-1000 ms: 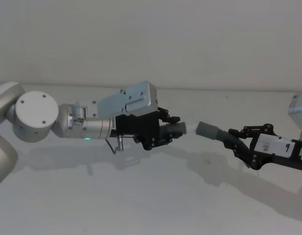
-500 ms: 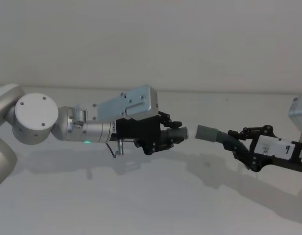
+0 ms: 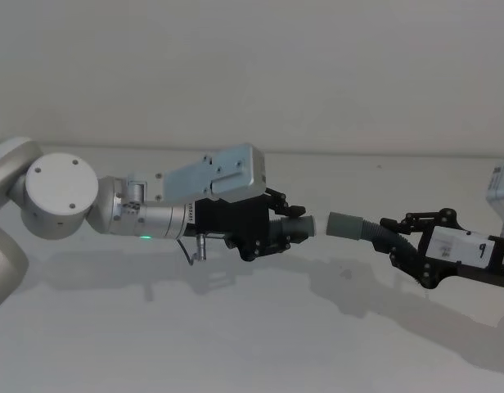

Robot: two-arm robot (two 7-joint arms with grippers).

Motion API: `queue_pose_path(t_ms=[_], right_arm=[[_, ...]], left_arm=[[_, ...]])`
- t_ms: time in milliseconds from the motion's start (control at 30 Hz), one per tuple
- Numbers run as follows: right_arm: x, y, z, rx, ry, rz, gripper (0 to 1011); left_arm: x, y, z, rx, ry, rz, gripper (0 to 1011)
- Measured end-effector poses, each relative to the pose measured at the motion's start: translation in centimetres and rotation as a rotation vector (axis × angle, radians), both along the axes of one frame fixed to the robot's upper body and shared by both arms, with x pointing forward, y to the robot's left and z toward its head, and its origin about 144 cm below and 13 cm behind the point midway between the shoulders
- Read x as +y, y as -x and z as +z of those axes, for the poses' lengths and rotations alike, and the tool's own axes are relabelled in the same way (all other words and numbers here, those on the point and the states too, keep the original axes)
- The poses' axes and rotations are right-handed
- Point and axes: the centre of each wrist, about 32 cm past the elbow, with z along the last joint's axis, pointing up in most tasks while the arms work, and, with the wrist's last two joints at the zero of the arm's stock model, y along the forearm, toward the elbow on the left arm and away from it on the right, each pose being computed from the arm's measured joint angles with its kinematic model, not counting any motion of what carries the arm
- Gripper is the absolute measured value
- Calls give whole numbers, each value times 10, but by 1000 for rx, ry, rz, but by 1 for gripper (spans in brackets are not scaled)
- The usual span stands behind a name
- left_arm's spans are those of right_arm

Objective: Use both hands to pick up one end of the pipe from the table, align the ends, and insert them.

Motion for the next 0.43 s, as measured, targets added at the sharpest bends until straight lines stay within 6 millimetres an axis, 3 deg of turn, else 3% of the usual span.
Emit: queue_pose_path(t_ms=[433], right_arm=[[0,0,2,-13,3,18,280]], left_arm=[[-1,0,1,2,-4,-4,330]])
